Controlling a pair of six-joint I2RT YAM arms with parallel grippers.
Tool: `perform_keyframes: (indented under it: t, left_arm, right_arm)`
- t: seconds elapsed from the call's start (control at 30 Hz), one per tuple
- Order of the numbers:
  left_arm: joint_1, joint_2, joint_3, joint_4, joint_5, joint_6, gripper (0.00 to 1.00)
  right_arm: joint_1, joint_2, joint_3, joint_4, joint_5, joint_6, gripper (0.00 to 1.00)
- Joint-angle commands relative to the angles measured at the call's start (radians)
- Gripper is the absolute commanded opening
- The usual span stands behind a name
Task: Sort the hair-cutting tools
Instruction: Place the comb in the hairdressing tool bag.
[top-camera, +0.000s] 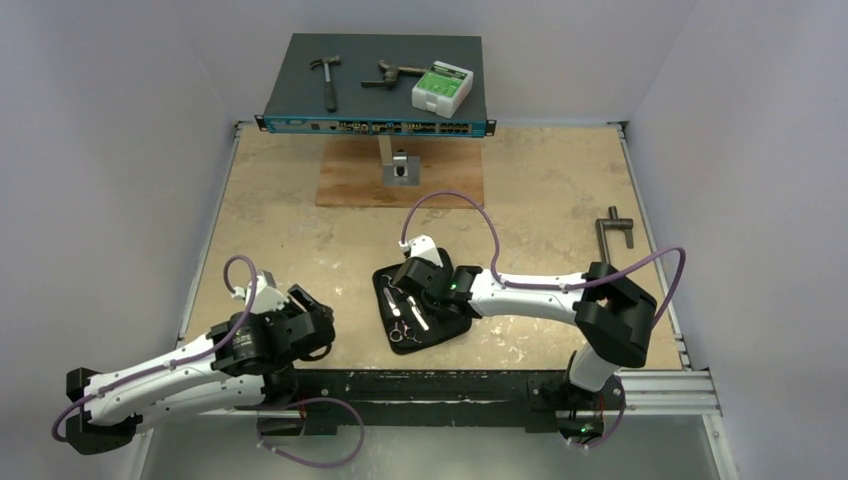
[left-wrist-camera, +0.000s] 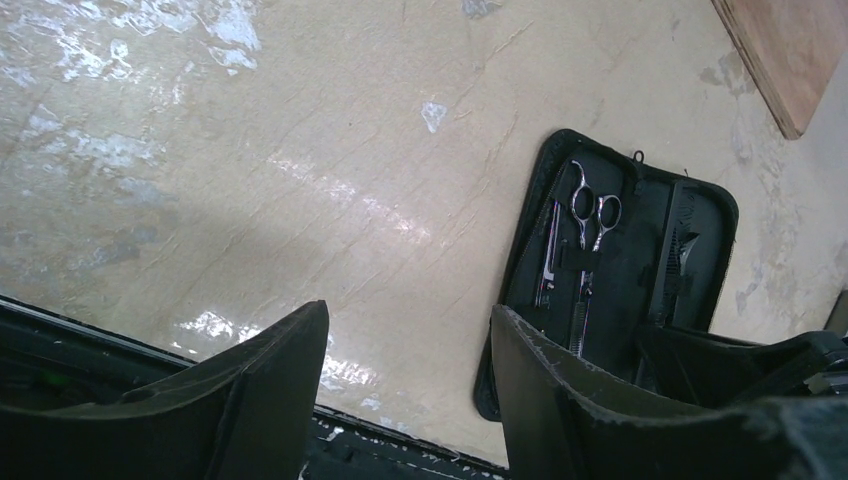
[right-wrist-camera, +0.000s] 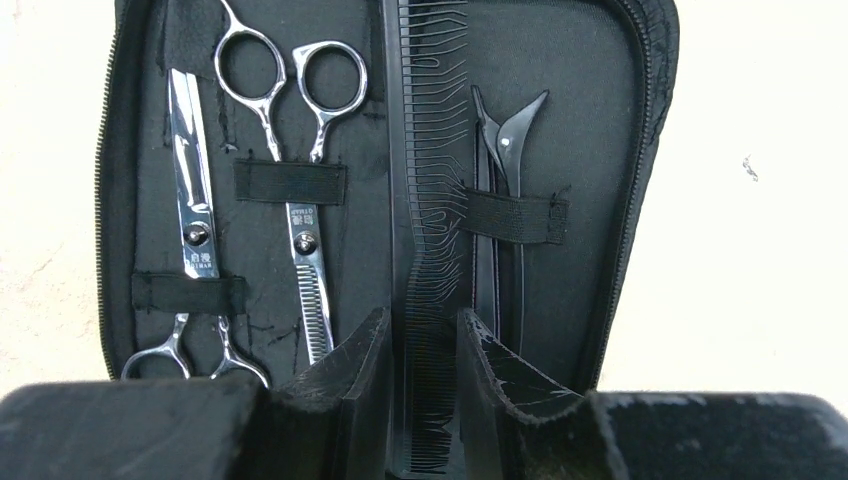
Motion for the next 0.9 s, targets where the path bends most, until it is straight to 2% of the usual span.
perform_keyframes:
  t: [0.0, 0.6, 0.73, 0.8, 0.87]
  left_arm:
    - [-0.005, 0.023, -0.009, 0.067, 0.000, 0.044, 0.60]
    - [-0.003, 0.090, -0.028, 0.154, 0.025, 0.079, 0.61]
    - [-0.003, 0.103, -0.028, 0.167, 0.028, 0.084, 0.61]
    - [-0.003, 0.110, -0.026, 0.177, 0.028, 0.092, 0.61]
    - [-0.003, 0.116, -0.023, 0.181, 0.027, 0.098, 0.61]
  right_arm:
    - [0.000, -0.011, -0.019, 0.031, -0.014, 0.019, 0.05]
    - [0.001, -0.003, -0.097, 0.026, 0.007, 0.104, 0.05]
    - [0.001, 0.002, -0.103, 0.020, 0.017, 0.121, 0.02]
    - [0.001, 0.002, -0.107, 0.024, 0.012, 0.127, 0.04]
    - [0.001, -0.001, -0.108, 0.026, 0.007, 0.131, 0.16]
